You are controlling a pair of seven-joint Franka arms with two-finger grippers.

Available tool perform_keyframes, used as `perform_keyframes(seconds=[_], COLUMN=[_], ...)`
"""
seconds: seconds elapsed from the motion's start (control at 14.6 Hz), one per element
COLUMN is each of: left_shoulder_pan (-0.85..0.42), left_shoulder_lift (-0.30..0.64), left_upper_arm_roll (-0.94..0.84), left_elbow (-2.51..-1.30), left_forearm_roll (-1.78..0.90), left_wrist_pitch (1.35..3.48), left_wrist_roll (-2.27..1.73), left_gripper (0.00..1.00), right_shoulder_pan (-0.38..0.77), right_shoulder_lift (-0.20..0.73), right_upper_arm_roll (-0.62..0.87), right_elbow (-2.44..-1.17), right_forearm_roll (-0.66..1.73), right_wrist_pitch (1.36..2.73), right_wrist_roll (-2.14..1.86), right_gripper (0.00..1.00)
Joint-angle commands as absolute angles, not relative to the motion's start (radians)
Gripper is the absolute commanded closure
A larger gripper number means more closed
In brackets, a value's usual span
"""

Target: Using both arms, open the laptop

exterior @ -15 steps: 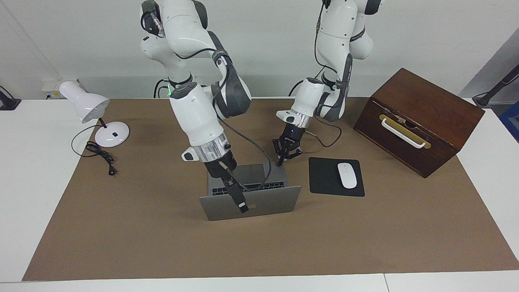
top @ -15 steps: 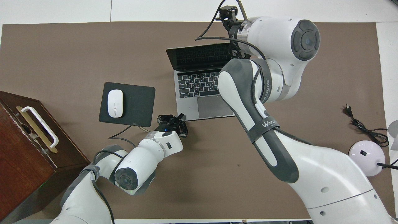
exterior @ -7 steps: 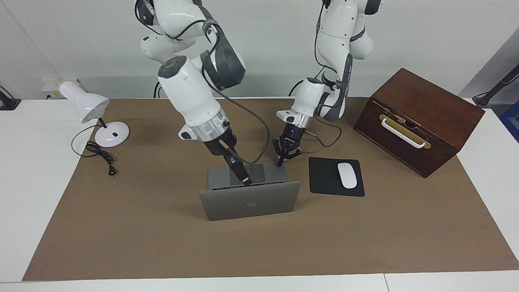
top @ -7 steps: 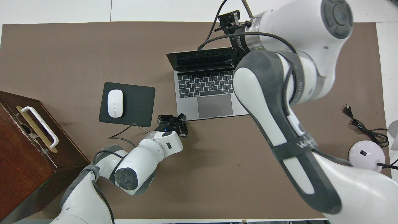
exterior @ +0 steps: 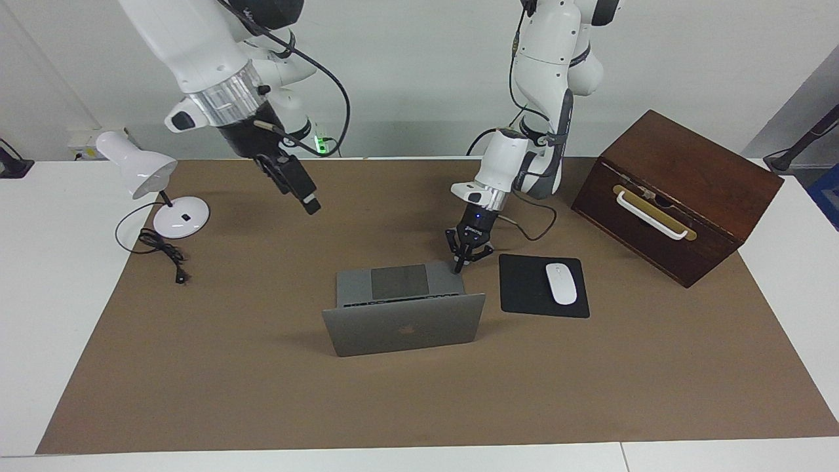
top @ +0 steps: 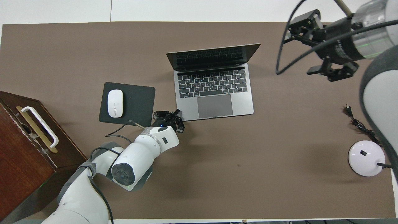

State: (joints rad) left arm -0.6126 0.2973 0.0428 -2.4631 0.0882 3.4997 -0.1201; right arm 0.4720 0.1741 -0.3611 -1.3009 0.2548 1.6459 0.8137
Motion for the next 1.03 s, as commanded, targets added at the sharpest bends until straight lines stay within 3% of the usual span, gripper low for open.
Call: perform_keyframes(seconds=[0.0, 0.48, 0.96], left_shoulder_pan=[-0.563, -0.506, -0.396], left_shoulder_lift=[0.362, 0.351, 0.31], left_upper_arm_roll=[0.051, 0.051, 0.046], left_elbow=[-2.43, -2.326, -2.154], left_forearm_roll=[0.112, 0.112, 0.112], left_wrist_pitch=[3.499, 3.326, 2.989], left_wrist_roll=[-0.129, -0.19, -0.183], left_gripper=[1.0, 1.0, 1.0], right_shoulder_pan=[0.454, 0.342, 0.273], right_shoulder_lift=[0.152, 0.135, 0.21], right_upper_arm_roll=[-0.356, -0.374, -0.371], right_elbow=[-1.284, -1.287, -1.296], right_forearm_roll=[0.126, 0.023, 0.026], right_wrist_pitch=[1.592, 1.595, 1.738], right_wrist_roll=[0.503, -0.088, -0.236], right_gripper=[0.0, 0.0, 0.0])
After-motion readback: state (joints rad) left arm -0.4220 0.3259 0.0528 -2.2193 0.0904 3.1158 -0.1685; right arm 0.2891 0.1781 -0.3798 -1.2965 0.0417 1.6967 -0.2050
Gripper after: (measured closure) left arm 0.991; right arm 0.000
